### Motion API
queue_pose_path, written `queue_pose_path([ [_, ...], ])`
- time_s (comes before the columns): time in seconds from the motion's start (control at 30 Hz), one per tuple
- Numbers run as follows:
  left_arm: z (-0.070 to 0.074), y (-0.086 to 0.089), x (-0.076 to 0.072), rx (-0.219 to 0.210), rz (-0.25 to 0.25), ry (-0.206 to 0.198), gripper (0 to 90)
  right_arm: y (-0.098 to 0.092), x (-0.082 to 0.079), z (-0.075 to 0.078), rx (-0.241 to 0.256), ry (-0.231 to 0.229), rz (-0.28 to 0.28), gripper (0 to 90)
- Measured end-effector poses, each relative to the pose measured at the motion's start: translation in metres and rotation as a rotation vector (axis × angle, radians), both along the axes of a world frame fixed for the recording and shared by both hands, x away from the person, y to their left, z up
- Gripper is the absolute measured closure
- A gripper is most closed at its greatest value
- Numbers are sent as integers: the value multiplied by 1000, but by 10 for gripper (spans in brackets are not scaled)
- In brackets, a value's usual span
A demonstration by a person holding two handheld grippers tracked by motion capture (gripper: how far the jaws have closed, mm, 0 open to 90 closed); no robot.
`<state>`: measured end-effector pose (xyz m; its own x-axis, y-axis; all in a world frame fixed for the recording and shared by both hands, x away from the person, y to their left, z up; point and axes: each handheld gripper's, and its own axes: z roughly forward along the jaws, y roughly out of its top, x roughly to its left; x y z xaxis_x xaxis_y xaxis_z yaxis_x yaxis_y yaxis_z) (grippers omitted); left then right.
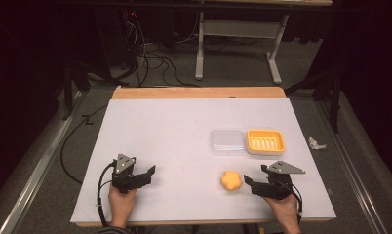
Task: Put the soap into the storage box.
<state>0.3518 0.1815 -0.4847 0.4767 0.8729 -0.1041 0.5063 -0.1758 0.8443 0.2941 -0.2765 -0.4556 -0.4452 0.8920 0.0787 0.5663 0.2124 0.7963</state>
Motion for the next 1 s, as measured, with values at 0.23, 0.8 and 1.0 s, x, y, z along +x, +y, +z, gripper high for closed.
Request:
queue_pose_path([
  [0.23,0,0,0,0,-1,0,162,16,-3,4,-15,-12,50,243],
  [0.8,0,0,0,-2,-1,-3,161,45,2,0,-64,27,141,223],
  [1.0,0,0,0,-3,-1,-3,161,55,5,-3,-96,58,160,210],
])
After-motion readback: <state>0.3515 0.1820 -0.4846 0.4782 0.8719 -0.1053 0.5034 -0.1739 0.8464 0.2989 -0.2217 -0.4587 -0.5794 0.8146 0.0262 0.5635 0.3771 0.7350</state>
